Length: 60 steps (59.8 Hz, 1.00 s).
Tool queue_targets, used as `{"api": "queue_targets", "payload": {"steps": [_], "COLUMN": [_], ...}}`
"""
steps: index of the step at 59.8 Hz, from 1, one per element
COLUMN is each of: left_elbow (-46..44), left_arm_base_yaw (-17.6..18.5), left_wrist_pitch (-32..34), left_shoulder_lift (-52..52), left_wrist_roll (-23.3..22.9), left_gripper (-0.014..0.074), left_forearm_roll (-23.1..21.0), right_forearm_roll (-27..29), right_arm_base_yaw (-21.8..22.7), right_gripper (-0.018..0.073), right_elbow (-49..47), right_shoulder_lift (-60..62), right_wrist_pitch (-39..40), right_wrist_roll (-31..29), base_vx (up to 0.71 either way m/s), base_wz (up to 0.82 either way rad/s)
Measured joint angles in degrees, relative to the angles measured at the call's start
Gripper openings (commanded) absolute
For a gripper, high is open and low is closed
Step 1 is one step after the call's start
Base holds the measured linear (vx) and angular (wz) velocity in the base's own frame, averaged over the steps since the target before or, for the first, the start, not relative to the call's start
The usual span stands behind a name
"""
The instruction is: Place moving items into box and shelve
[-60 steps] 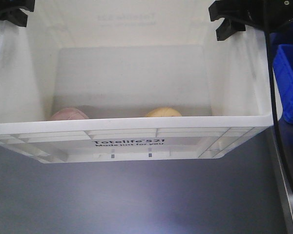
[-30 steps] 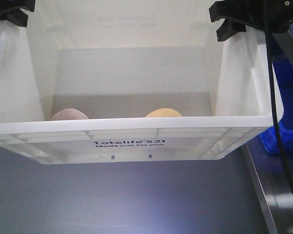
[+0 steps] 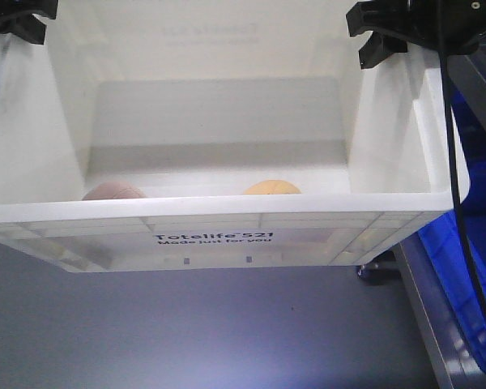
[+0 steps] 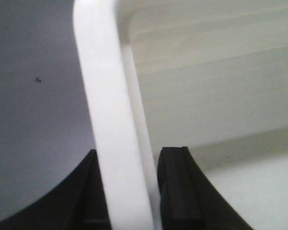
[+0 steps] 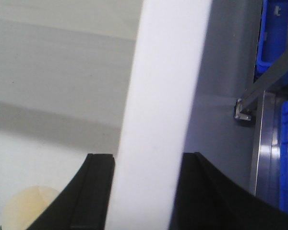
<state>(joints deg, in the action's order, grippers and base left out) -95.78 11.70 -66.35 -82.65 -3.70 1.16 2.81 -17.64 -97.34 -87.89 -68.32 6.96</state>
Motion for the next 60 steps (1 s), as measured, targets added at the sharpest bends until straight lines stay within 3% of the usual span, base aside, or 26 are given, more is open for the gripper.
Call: {"api": "queue_targets", "payload": {"steps": [60], "left_elbow": [0.0], "left_arm_base_yaw": [0.0], "left_wrist_pitch": [0.0], "left_shoulder_lift": [0.0], "left_wrist_roll": [0.0], "left_gripper": [-0.0007], "left_forearm_roll": [0.0], "right_forearm_roll": [-0.2], "right_arm_base_yaw": [0.0], "right_gripper": [-0.0005], "right_elbow": [0.0], "right_shoulder_lift": [0.0], "right_wrist_pitch": [0.0], "right_wrist_roll": [0.0], "base_vx": [0.61], "base_wz": [0.04]}}
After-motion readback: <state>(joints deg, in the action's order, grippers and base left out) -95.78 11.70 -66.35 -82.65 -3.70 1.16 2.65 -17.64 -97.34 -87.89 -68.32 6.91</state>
